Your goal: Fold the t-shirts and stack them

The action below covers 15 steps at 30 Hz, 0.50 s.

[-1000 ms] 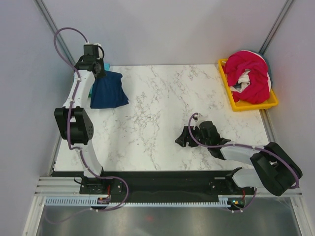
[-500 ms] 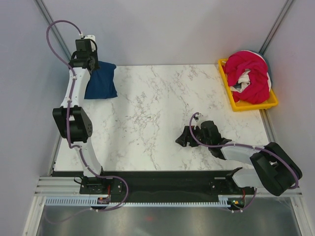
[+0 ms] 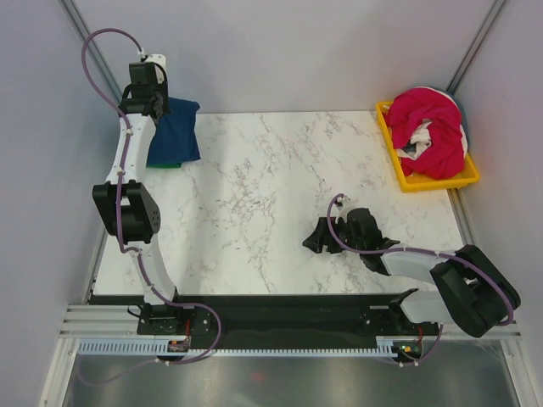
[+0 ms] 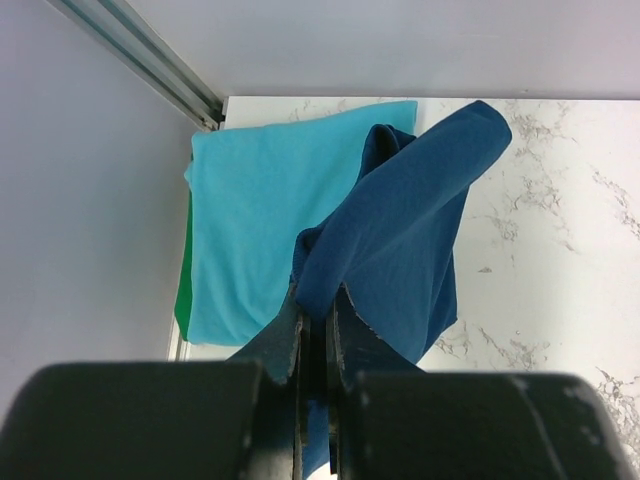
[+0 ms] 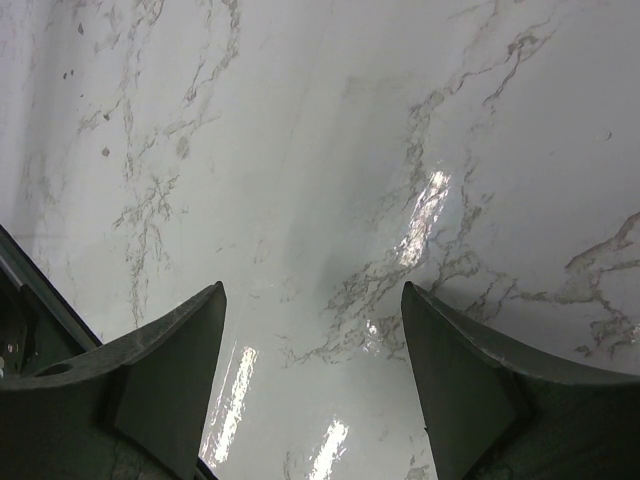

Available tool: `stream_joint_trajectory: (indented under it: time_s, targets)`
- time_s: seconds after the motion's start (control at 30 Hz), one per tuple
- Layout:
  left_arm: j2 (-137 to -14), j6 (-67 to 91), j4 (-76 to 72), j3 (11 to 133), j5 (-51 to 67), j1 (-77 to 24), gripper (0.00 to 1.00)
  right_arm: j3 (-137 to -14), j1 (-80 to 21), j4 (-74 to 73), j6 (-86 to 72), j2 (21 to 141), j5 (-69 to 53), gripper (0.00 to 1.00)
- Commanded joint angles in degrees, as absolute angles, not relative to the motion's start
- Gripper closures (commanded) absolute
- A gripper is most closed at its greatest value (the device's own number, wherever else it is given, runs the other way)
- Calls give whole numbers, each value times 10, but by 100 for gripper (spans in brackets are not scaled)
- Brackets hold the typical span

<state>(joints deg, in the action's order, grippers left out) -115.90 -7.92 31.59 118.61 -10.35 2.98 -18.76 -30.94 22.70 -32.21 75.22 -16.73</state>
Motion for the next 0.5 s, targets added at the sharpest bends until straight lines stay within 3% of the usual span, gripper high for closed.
stream_joint_trajectory:
  time_s: [0.0,0.47]
  targets:
    - [-1142,-113,272,1217,-109,33,98,-184,-308,242,-323,759,-178,21]
    - [-1143,-125,265,1237,-91,46,98,-185,-308,245,-324,767,-184,21]
